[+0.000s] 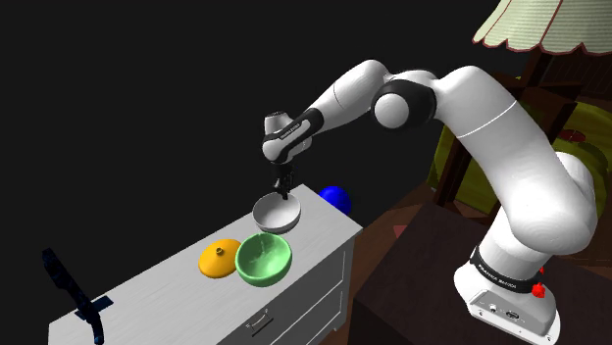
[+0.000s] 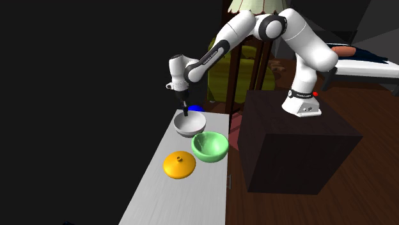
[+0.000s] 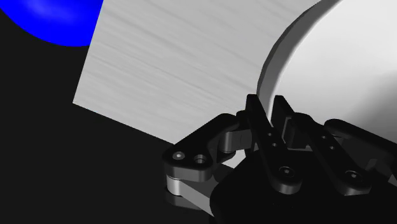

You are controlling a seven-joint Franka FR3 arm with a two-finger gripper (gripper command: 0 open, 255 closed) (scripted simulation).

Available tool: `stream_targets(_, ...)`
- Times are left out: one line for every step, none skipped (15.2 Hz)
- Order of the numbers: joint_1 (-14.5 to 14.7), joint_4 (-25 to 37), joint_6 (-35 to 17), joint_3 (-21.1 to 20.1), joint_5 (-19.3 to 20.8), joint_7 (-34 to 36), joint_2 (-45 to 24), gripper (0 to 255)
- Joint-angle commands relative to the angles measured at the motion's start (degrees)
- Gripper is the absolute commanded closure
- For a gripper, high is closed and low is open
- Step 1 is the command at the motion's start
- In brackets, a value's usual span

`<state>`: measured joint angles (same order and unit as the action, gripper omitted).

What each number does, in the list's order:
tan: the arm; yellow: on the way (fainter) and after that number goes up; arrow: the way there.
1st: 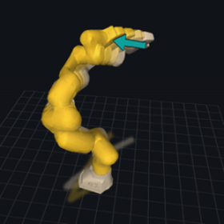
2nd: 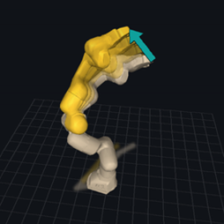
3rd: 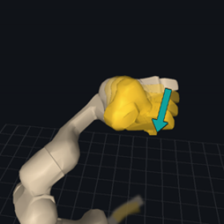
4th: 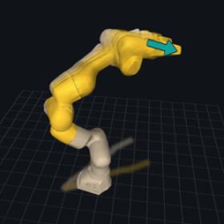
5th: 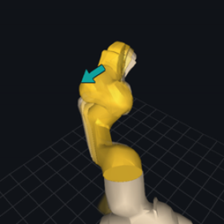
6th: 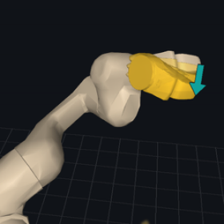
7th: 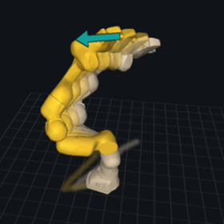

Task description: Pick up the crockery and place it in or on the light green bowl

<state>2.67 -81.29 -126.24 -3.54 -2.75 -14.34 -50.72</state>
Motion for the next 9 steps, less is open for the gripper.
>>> stream_targets(-0.03, -0.29, 0.86, -0.02, -0.01, 0.06, 1.17, 255)
stream_targets(-0.04, -0.42, 1.27, -0.03, -0.02, 0.09, 1.71, 255)
stream_targets(-0.05, -0.54, 1.70, -0.04, -0.02, 0.12, 2.25, 255)
stream_targets(-0.06, -0.67, 2.11, -0.05, -0.03, 0.15, 2.79, 255)
stream_targets(-0.08, -0.72, 2.56, -0.06, -0.03, 0.19, 3.30, 255)
stream_targets(-0.09, -0.82, 2.99, -0.07, -0.04, 0.22, 3.83, 255)
stream_targets(-0.10, -0.87, 3.44, -0.08, -0.05, 0.25, 4.33, 255)
stream_targets(-0.11, -0.88, 3.90, -0.09, -0.05, 0.28, 4.81, 255)
stream_targets(-0.12, -0.90, 4.37, -0.10, -0.06, 0.31, 5.30, 255)
